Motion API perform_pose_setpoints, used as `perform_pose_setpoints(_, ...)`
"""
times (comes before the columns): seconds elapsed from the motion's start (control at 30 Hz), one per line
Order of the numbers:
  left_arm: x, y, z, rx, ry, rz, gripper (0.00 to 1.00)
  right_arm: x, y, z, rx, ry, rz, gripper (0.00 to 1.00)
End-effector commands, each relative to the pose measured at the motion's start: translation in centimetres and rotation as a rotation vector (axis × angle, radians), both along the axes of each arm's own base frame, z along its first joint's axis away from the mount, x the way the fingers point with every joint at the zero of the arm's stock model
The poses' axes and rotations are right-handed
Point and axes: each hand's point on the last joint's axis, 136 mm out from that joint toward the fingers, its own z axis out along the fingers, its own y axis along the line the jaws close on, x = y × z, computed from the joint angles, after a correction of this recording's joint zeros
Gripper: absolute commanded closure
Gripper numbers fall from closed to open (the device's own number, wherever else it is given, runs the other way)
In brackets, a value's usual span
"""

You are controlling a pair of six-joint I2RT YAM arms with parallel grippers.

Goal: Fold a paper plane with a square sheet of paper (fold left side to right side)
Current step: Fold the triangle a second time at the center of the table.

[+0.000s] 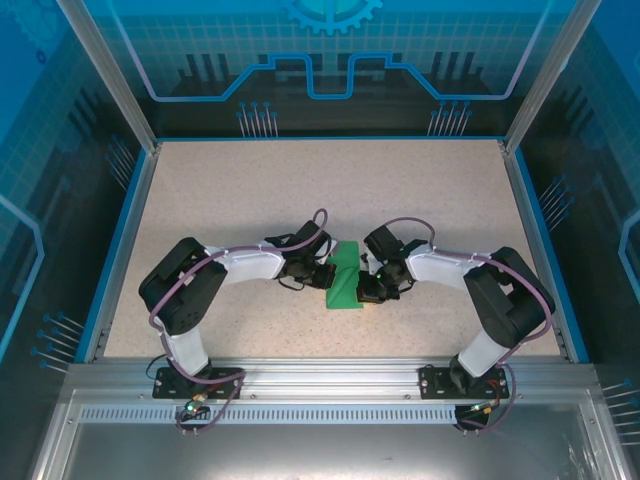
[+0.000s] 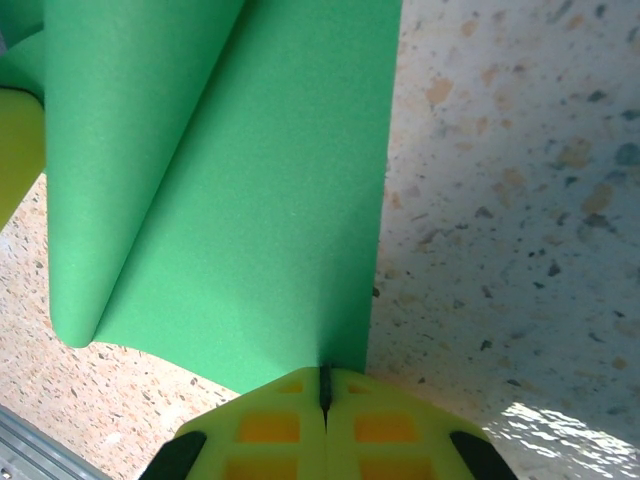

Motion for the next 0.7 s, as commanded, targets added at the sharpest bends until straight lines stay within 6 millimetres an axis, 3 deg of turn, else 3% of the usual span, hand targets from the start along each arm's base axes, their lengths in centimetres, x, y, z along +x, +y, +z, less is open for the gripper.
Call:
perform_pose_setpoints(0.0,0.8,0.1,0.1,0.011,-0.015,-0.005,0.99,-1.0,-0.4,-0.7,-0.056,0.033,0.028,1.00)
perform_pose_setpoints(0.67,0.4,0.4,-0.9,0.032,0.006,-0.013,0.98,-0.7,0.2,-0.6,-0.037,0.028,0.032,1.00)
